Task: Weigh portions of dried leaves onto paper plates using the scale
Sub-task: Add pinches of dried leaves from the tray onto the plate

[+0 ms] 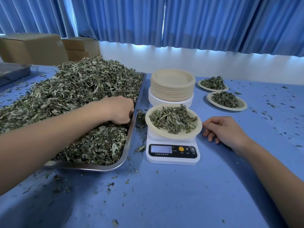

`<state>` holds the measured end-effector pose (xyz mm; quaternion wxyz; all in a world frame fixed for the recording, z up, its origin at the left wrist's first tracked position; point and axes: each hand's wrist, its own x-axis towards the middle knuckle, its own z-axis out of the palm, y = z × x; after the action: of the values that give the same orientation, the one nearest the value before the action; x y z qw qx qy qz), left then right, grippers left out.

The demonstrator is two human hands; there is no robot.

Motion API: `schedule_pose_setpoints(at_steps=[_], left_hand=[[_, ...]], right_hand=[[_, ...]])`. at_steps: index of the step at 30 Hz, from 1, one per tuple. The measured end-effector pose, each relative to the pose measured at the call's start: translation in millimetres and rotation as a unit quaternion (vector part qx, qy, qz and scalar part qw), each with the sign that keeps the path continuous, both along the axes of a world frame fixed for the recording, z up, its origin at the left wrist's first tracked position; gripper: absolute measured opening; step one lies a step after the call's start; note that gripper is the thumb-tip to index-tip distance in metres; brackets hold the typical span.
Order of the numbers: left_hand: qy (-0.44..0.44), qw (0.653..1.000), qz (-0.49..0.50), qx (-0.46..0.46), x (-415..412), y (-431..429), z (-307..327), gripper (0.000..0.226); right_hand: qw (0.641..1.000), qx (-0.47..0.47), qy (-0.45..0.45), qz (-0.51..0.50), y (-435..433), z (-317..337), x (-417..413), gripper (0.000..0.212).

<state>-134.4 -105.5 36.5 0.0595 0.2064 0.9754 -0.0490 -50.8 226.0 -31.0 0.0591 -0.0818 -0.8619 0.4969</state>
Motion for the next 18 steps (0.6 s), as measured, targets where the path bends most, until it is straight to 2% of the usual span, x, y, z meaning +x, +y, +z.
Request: schedule_pose_setpoints(at_steps=[3,5,8,10,11,13,15,18], left_hand=[[-0.037,0.998,-0.015,-0.041,6.6,-1.1,10.0,0.01],[-0.025,0.999,-0.01,-0.041,10.0,-0.3,9.5,0.007],[0.081,0.996,0.003,0.045,15.9,2.9,7.2,0.01],[0.157,0.977,-0.018,0.142,16.4,6.5,5.3,0.015],[0.164,0.968,-0.028,0.189,16.3,9.1,4.8,0.017],[0.128,0.96,-0.028,0.249,18.5,17.4,5.2,0.024],[0.072,0.968,-0.019,0.238,20.8,27.4,5.0,0.028],[0.012,0.978,-0.013,0.21,23.4,41.5,2.0,0.029]], right_hand=[[1.0,-0.001,0.001,-0.001,0.6,-0.6,-1.2,0.024],[1.0,0.0,0.001,-0.001,0.9,-0.7,-1.1,0.024],[1.0,0.001,0.002,0.0,0.1,0.0,-0.2,0.025],[1.0,-0.012,0.004,-0.004,-0.9,1.5,0.2,0.025],[1.0,-0.025,0.007,-0.007,-1.5,2.6,0.3,0.027],[0.998,-0.057,0.01,-0.007,-3.3,5.4,1.4,0.036],[0.996,-0.094,0.005,0.005,-6.1,8.5,3.2,0.042],[0.99,-0.133,-0.017,0.038,-10.9,10.5,6.5,0.038]])
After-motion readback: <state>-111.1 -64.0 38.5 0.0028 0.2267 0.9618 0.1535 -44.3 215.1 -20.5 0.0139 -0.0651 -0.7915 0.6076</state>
